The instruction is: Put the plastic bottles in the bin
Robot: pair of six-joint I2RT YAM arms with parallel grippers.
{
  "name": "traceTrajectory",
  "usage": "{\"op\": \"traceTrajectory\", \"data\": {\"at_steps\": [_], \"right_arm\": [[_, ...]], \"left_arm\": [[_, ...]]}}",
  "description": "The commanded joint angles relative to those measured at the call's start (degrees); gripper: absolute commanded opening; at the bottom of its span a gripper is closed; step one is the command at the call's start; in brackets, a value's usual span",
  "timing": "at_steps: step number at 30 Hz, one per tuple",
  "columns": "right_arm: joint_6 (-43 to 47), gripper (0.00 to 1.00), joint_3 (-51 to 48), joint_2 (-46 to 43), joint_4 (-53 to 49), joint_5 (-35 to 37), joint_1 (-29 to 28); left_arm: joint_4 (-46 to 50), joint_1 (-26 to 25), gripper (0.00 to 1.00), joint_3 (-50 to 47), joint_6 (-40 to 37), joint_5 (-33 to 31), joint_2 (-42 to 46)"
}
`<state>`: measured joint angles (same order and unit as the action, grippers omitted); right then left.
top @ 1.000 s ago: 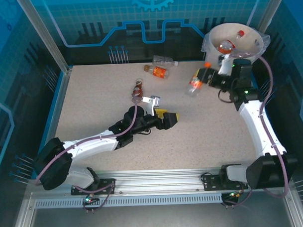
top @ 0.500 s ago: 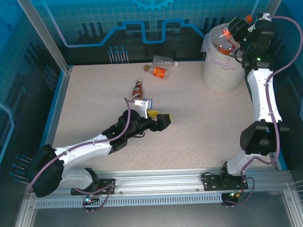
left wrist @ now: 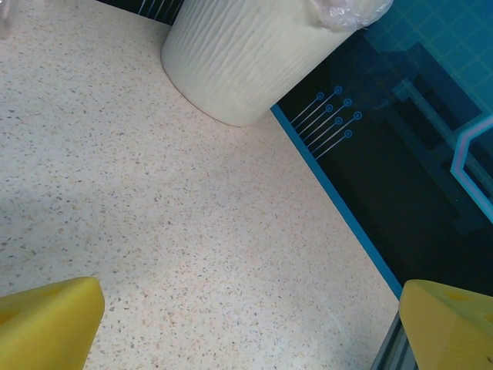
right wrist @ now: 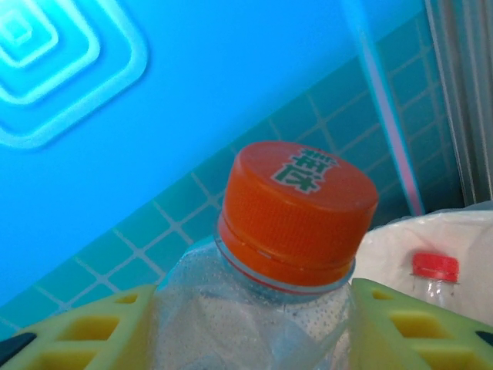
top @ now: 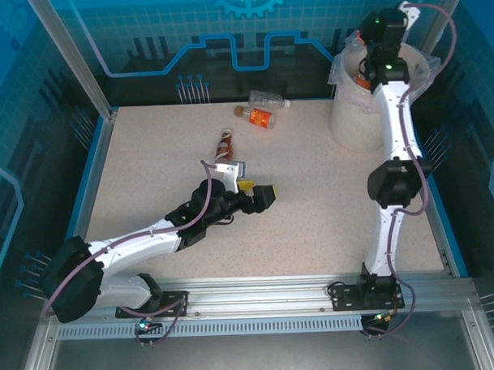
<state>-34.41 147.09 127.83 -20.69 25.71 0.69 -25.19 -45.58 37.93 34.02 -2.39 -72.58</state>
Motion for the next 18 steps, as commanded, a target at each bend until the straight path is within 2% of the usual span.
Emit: {"op": "traceTrajectory", "data": {"at_steps": [1,9,15,17,18], "right_arm": [[4.76,0.57,8.38,4.35,-7.47,9.72,-2.4],[1.92,0.57,0.27,1.88,-6.03,9.73,-2.08],[1.48,0.58,-1.54,0.86,-7.95,11.02,-1.36],[2.49,0.58,-1.62,1.23,-8.83,9.36,-1.26],[3.4,0.58,-1.58,1.56,-8.95,6.27,-1.15]], "left_arm": [[0.83,0.44,0.99,-1.61,-1.1,-2.4,2.42],[3.14,0.94,0.99,-4.11,-0.99,-4.76,5.69],[3.22,1.59,0.99,-5.3,-0.7,-5.69,6.73],[2.95,1.62,0.99,-5.29,-0.53,-5.78,6.48],[2.76,1.69,0.99,-5.32,-0.47,-5.76,6.33]]}}
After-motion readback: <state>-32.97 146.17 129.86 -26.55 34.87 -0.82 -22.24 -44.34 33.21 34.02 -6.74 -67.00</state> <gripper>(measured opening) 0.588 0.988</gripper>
